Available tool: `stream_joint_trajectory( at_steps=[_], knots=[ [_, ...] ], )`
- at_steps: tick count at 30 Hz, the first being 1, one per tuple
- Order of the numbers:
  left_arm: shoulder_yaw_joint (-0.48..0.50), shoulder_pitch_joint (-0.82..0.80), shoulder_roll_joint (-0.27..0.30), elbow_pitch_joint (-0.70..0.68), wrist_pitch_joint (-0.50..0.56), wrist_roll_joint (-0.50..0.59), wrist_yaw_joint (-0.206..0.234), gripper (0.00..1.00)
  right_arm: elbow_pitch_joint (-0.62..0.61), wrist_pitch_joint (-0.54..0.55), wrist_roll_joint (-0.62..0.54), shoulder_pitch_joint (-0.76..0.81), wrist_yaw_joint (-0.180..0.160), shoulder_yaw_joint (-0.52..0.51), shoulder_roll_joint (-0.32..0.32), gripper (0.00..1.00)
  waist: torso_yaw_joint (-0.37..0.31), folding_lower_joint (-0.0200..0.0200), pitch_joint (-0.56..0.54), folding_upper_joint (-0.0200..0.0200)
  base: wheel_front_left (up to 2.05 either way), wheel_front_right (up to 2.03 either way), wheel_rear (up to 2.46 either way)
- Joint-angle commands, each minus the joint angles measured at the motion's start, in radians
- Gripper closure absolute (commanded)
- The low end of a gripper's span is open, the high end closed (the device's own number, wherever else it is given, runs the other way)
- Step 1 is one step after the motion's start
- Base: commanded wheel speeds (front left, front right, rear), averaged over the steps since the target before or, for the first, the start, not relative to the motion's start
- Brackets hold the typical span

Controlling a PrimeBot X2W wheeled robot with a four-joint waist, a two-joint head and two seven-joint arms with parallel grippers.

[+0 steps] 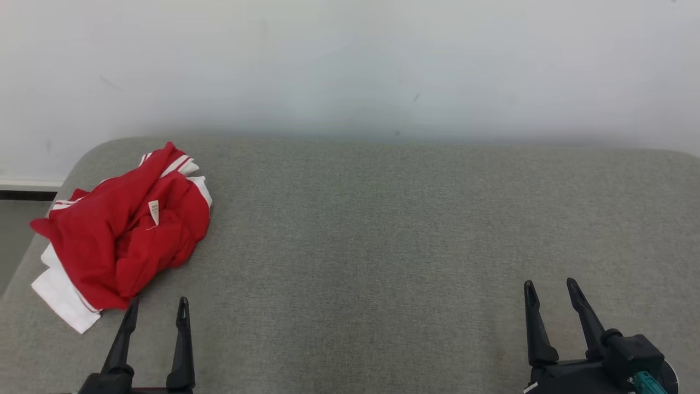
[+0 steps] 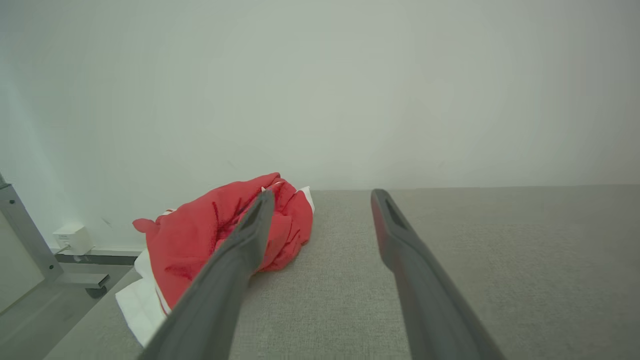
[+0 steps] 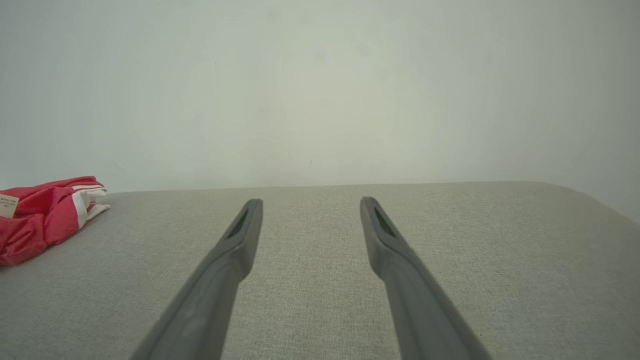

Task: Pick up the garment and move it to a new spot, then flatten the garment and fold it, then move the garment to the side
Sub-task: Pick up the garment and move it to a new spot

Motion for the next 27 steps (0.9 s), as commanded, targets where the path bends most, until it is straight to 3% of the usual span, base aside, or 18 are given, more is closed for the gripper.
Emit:
stream_joint_trajectory(
  at_steps=[1,16,27],
  knots=[
    [0.005,-0.006,-0.003,0.007,-0.003,0.0,0.002,0.0,0.001,-0.001,0.006,0.01,-0.002,0.002,-0.002,0.0,0.036,0.0,0.0,0.0,0.0,0.0,0.0],
    [0.049,-0.015,0.005,0.032,-0.003,0.011,0.018,0.0,0.02,-0.001,0.027,0.006,-0.002,0.011,-0.002,0.0,0.293,0.0,0.009,0.0,0.0,0.0,0.0],
    [0.074,0.002,-0.004,0.031,-0.003,0.008,0.023,0.0,0.026,-0.001,0.016,0.001,-0.002,0.032,-0.002,0.0,0.442,0.0,0.022,0.0,0.0,0.0,0.0]
  ],
)
